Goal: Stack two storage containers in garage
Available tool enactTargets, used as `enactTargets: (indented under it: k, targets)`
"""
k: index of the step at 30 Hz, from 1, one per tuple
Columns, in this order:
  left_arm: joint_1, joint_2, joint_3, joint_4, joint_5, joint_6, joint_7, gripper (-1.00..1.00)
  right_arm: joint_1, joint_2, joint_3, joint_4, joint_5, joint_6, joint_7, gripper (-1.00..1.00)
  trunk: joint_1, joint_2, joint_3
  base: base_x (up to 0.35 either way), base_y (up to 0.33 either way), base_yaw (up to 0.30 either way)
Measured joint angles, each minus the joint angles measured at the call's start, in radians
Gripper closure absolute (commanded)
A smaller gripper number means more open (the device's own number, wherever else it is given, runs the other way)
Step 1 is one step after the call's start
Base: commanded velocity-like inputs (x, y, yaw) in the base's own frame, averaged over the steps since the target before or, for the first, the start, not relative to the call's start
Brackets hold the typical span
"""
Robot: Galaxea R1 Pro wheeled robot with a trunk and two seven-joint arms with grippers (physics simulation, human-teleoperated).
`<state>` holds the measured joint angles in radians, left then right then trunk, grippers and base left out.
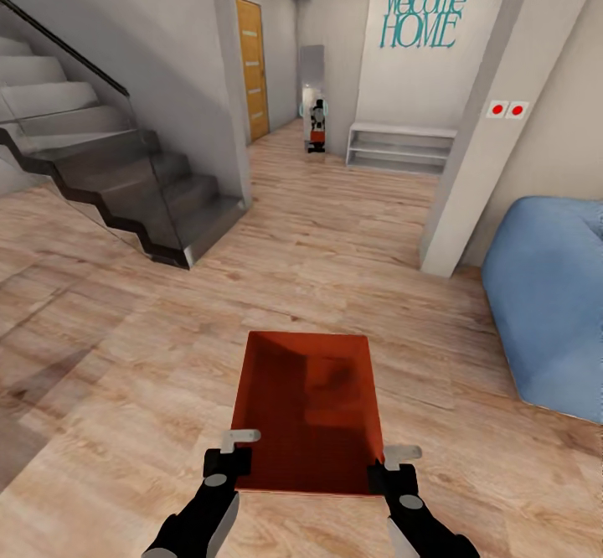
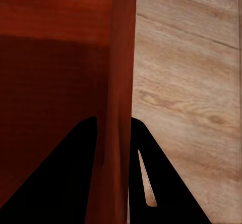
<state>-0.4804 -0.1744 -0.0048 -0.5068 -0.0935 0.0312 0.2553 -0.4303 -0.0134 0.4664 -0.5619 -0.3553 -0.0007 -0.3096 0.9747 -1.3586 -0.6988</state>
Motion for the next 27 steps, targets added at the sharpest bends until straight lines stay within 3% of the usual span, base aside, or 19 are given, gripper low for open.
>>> enactTargets:
  k: [15, 27]
  targets:
    - [0.000, 0.000, 0.001, 0.003, 0.000, 0.000, 0.000, 1.00, 0.000, 0.000, 0.002, 0.003, -0.002, 0.000, 0.000, 1.00, 0.000, 0.000, 0.000, 0.272, 0.000, -0.268]
    - [0.000, 0.000, 0.006, -0.023, -0.008, 0.008, -0.008, 1.00, 0.000, -0.001, 0.001, -0.020, -0.002, 0.004, -0.010, 1.00, 0.000, 0.000, 0.000, 0.330, 0.000, -0.019]
